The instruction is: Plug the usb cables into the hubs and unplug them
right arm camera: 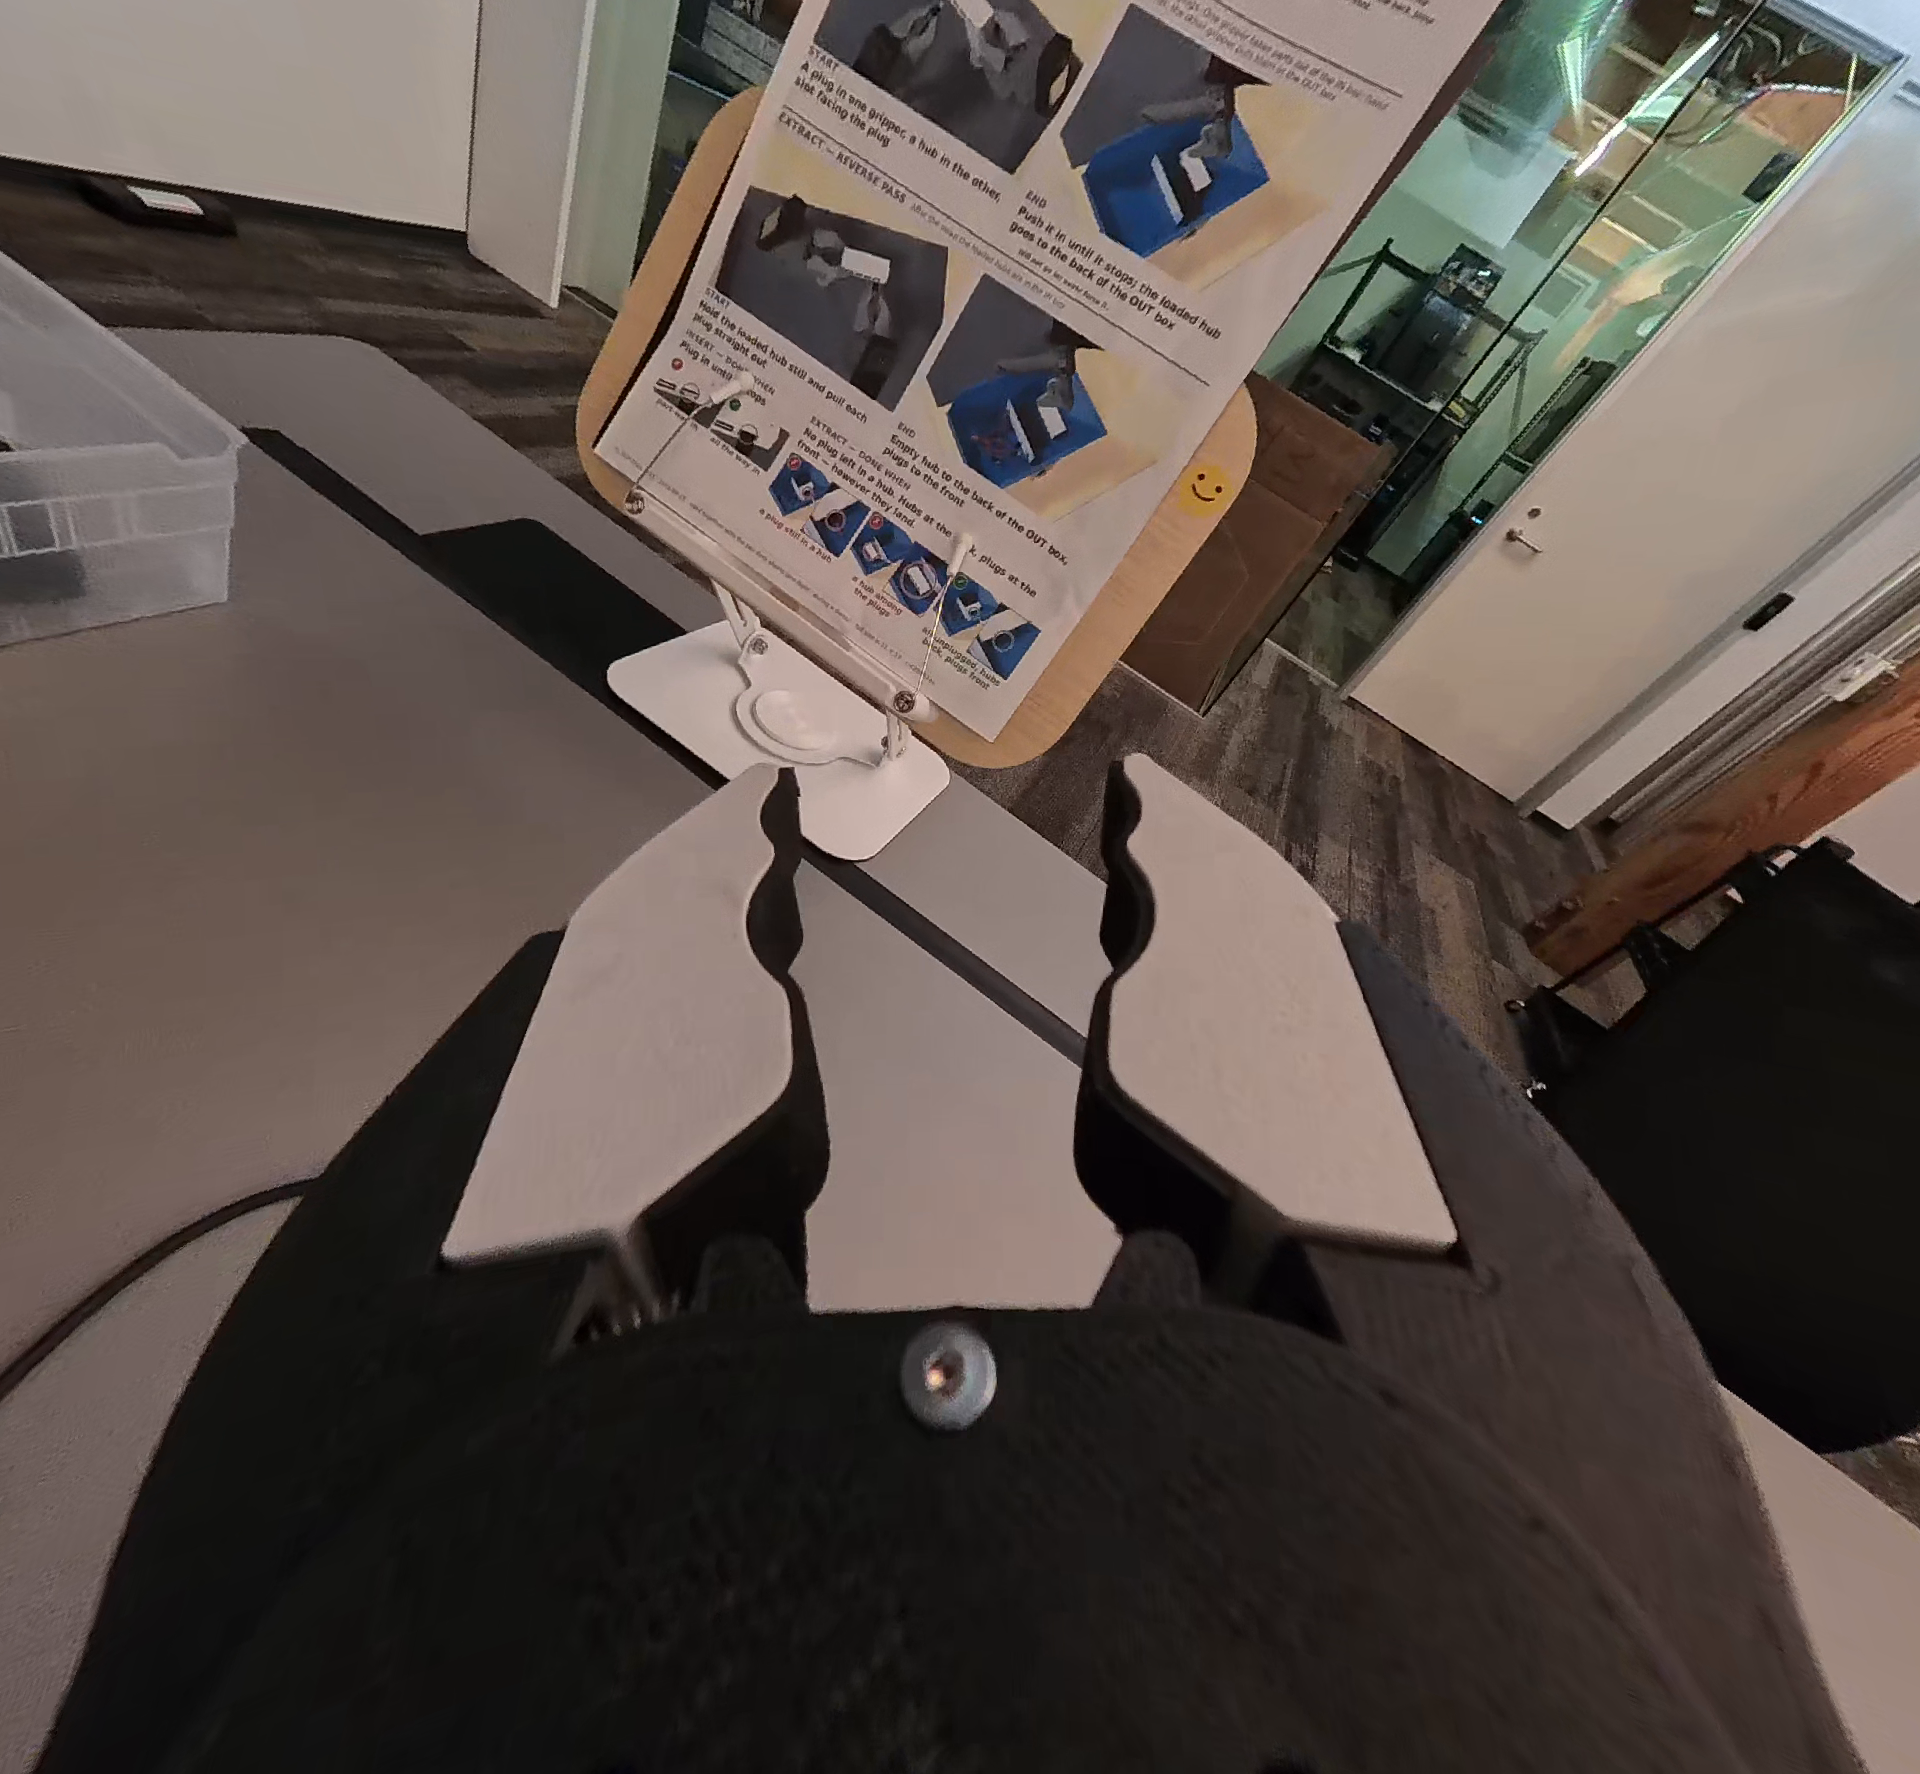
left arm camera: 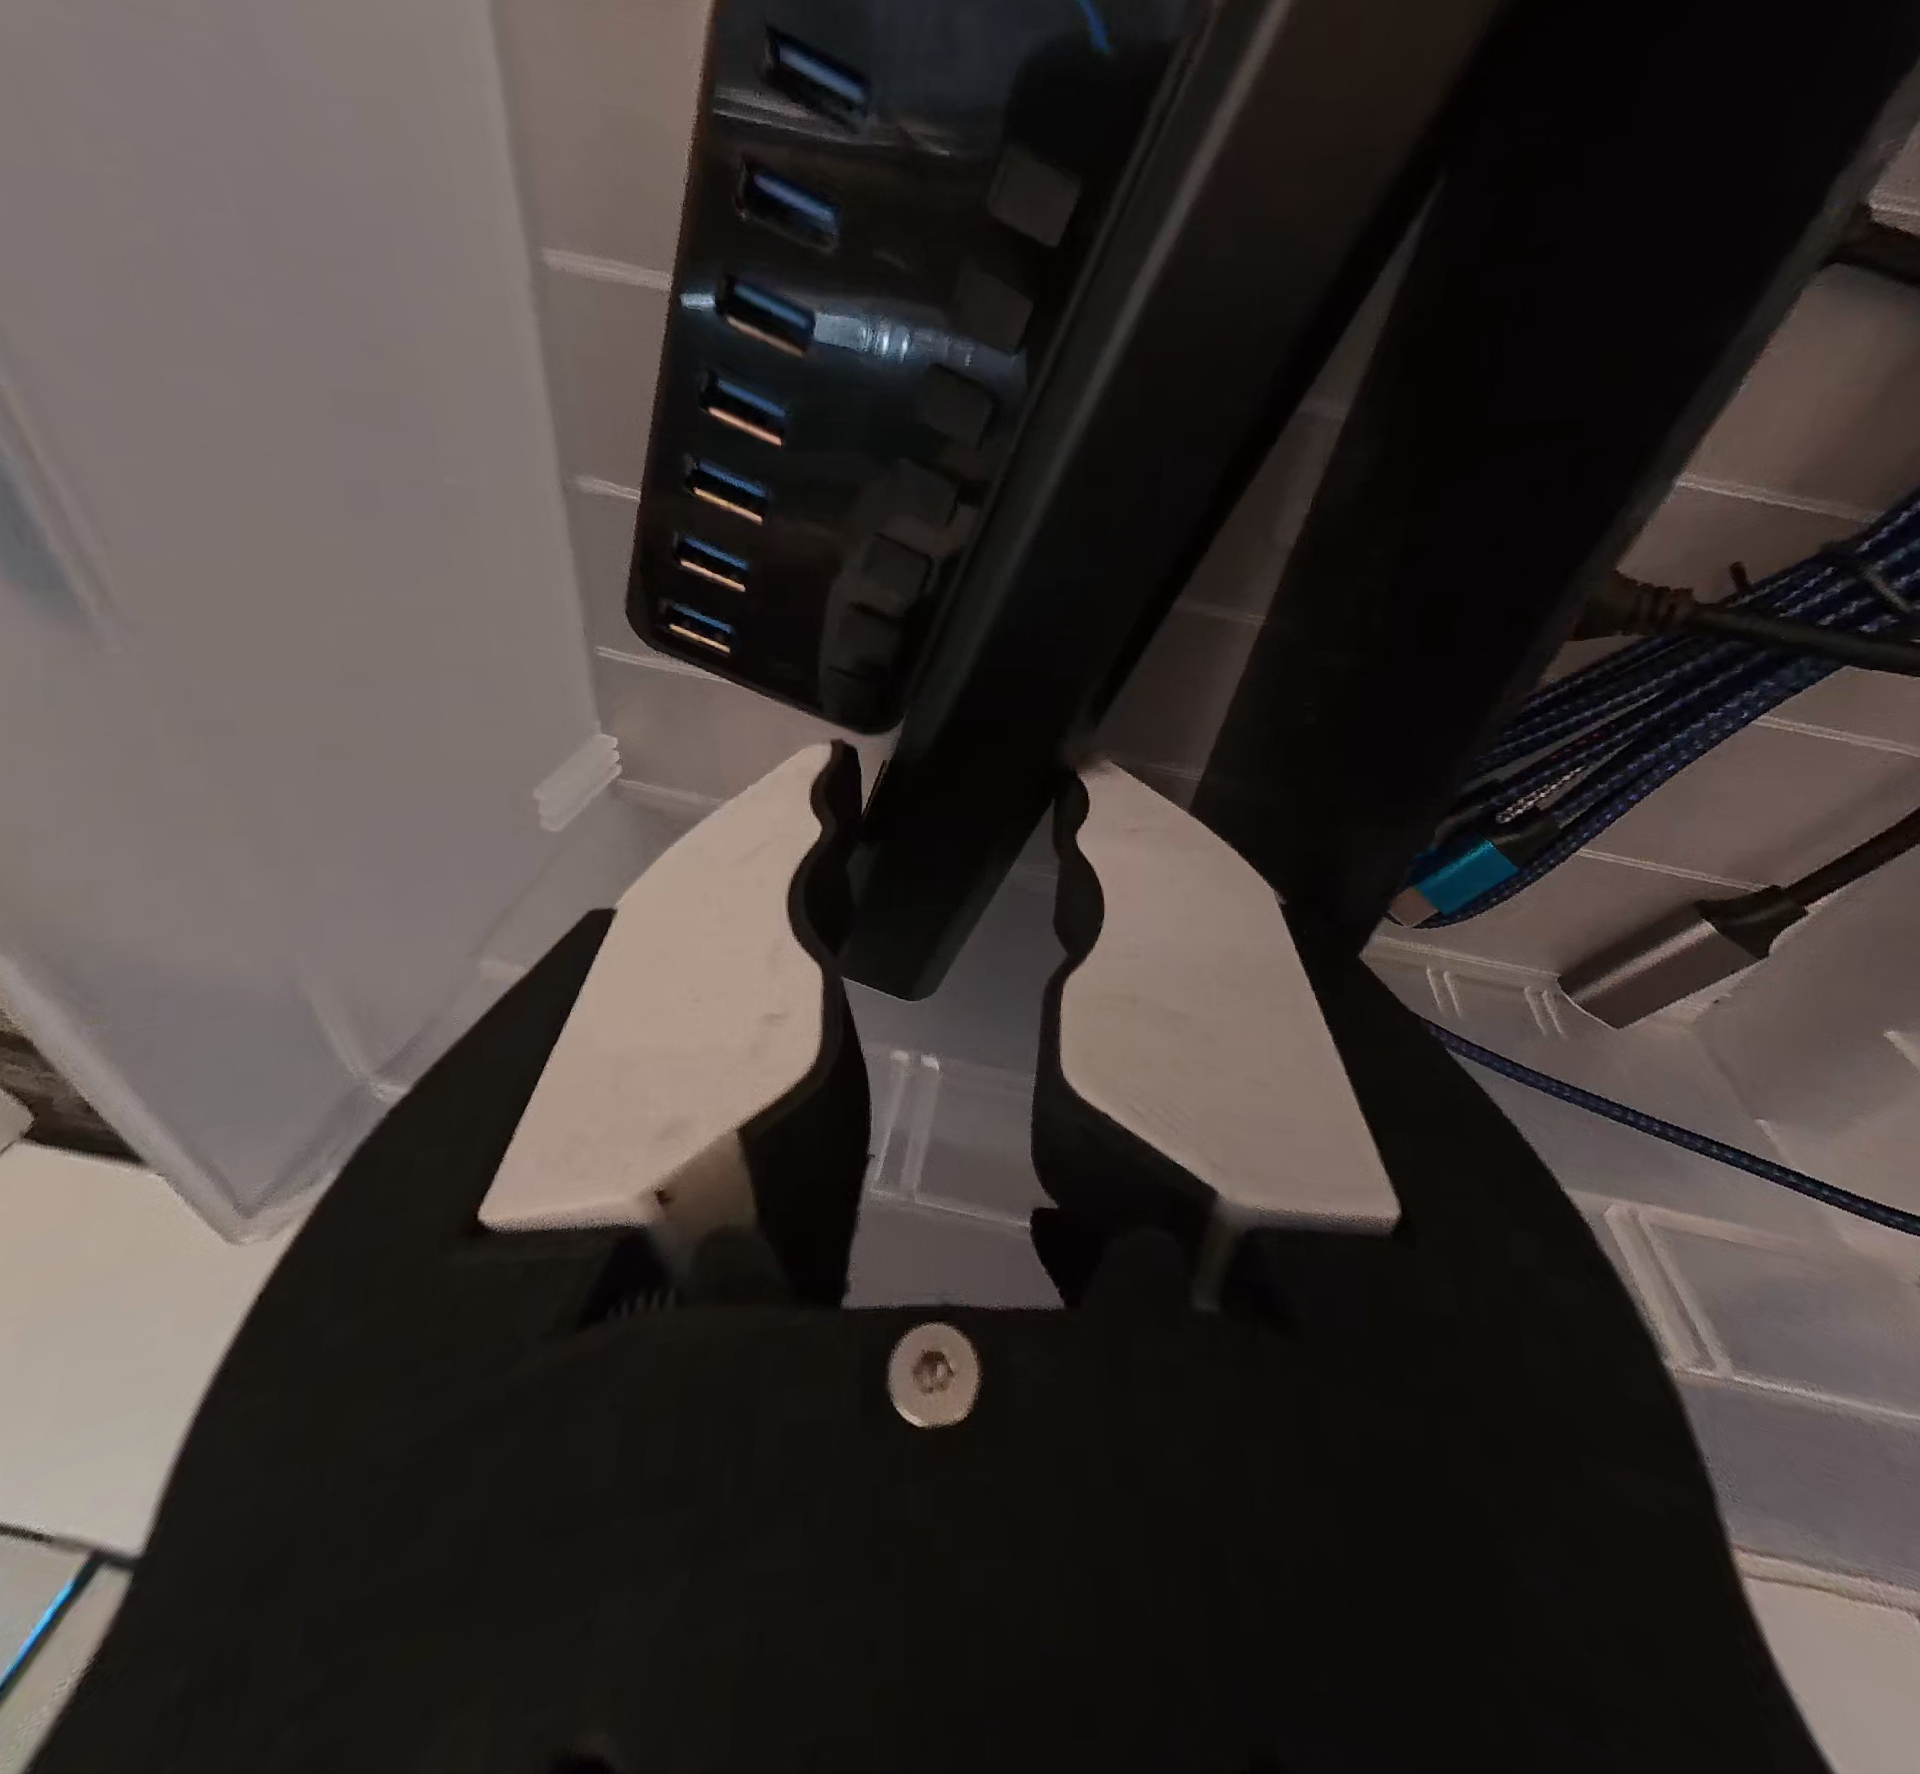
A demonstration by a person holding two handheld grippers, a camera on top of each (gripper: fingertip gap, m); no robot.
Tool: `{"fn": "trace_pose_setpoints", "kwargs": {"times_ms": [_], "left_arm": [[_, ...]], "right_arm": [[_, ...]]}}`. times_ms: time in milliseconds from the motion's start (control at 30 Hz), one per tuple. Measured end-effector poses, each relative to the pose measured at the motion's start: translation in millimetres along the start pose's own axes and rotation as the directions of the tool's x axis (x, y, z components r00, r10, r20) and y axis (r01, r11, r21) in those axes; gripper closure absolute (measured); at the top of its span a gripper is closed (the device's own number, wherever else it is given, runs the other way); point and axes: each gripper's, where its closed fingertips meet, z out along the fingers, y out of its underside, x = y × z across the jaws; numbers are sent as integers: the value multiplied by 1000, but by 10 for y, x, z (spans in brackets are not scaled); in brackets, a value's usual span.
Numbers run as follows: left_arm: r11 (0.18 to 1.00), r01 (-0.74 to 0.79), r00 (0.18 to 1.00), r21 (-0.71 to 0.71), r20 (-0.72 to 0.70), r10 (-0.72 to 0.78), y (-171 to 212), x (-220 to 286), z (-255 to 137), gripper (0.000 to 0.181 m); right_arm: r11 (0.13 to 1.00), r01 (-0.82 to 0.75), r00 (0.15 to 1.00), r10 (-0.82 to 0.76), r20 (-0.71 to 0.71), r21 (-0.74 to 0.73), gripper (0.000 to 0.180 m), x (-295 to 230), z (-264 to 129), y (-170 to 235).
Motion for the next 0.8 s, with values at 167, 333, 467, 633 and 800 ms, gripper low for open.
{"fn": "trace_pose_setpoints", "kwargs": {"times_ms": [167, 333, 467, 633, 800], "left_arm": [[998, 8, 998, -62, 70, -4, 36, -35, -211, 148], [980, 28, 988, -195, 154, 2, 83, -69, -611, 151], [950, 49, 982, -308, 187, 10, 106, -46, -909, 152], [929, 111, 966, -352, 256, -18, 19, -52, -1378, 154], [927, 190, 934, -323, 350, -69, -110, -51, -1925, 154]], "right_arm": [[1000, -8, 1000, 8, 9, -2, 124, 23, 2, 24], [1000, -13, 1000, 12, 12, 23, 124, 68, -64, -23], [996, -31, 999, 29, 26, 79, 124, 101, -179, -131], [987, -67, 997, 62, 43, 147, 124, 183, -357, -237], [971, -128, 991, 117, 66, 203, 124, 307, -540, -283]]}}
